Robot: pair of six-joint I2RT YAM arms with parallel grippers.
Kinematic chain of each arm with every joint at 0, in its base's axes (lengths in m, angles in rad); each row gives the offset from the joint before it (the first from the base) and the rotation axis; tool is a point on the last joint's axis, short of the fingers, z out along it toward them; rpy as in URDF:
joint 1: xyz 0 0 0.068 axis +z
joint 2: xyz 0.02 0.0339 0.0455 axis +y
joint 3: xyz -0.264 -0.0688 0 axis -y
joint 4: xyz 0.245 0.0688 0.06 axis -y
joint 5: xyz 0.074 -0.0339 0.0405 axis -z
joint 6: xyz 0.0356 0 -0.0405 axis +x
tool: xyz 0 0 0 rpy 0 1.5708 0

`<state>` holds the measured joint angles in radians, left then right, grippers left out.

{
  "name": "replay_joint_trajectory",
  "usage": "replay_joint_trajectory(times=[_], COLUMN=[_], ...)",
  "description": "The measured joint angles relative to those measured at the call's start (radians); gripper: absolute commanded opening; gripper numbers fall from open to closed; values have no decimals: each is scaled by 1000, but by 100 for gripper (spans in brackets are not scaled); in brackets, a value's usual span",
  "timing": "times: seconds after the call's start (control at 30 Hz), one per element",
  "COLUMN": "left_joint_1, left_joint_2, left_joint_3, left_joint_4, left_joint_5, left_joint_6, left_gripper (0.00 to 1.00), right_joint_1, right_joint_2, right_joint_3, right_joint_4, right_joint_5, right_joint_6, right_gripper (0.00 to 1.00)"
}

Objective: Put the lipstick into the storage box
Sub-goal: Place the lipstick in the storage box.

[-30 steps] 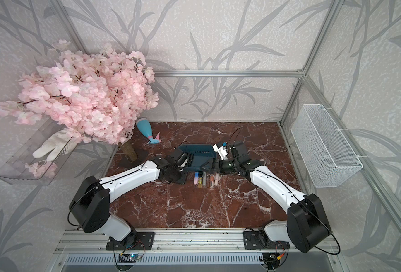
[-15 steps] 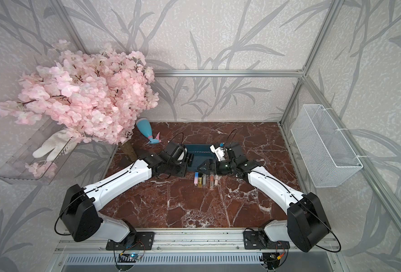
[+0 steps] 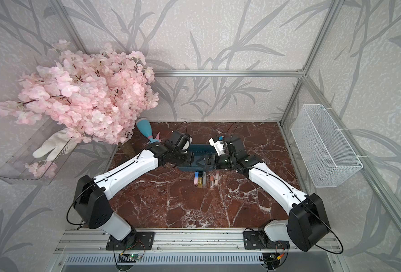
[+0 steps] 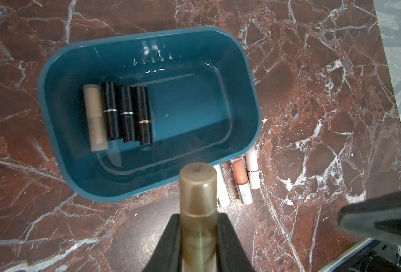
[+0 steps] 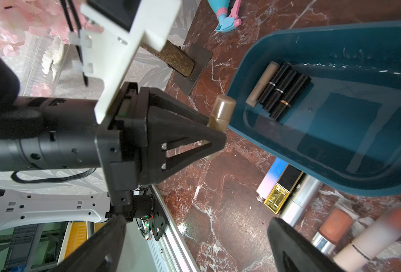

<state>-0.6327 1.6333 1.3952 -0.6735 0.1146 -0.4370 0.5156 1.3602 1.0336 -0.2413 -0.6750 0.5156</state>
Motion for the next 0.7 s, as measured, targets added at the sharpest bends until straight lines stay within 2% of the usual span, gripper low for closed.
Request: replay_joint_trajectory(times=[0.4, 0.7], left_joint_1=[45, 60], left_joint_2=[179, 274], left_joint_3=[161, 220], left_joint_4=[-12, -25], left_joint_5=[51, 84], left_joint_6=[4, 19], left_gripper=[24, 24], right_joint_1=[0, 0], right_joint_2=[12, -42], right_joint_3=[56, 28], right_joint_4=[-93, -108], right_joint_5=[55, 148], right_joint_6=[-113, -280], right_gripper=[99, 99])
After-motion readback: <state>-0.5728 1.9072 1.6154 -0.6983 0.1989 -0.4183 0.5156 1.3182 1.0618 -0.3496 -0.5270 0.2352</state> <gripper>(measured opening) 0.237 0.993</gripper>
